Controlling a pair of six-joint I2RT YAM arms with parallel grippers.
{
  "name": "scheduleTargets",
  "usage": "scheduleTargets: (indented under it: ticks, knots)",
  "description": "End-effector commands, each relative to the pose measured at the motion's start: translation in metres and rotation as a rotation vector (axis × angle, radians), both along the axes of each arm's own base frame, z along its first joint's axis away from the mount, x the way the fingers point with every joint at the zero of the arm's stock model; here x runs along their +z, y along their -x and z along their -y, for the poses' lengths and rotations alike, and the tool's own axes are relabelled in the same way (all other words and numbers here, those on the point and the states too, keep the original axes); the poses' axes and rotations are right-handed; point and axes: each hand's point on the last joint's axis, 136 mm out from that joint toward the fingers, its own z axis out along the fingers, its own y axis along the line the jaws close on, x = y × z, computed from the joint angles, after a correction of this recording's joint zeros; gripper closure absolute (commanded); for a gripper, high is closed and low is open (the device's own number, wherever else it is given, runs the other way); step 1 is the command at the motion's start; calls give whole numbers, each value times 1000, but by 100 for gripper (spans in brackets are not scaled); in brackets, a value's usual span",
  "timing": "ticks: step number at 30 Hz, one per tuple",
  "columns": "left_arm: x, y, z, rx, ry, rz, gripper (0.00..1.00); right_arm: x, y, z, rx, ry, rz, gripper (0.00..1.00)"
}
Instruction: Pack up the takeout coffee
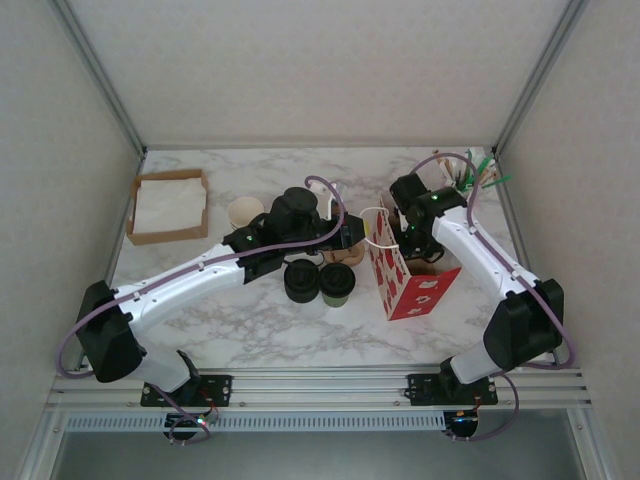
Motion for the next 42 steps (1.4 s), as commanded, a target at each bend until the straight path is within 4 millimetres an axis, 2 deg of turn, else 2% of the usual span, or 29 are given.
scheduleTargets:
  ticks: [1,9,21,35,42]
  knots:
    - [16,-1,-7,7,22,39,100,-8,2,-4,-17,-15,-13,70]
    - [14,-2,-6,5,16,40,100,-28,4,-3,-30,-7,-33,70]
    - [15,-5,-9,17,18,44,100,-47,1,-6,-43,-12,-43,70]
    - [15,-18,-15,56,5,60,100,-81,-15,-9,-35,27,-73,70]
    - [16,-22,-16,62,1,69,100,-79,-19,-10,-34,29,-63,70]
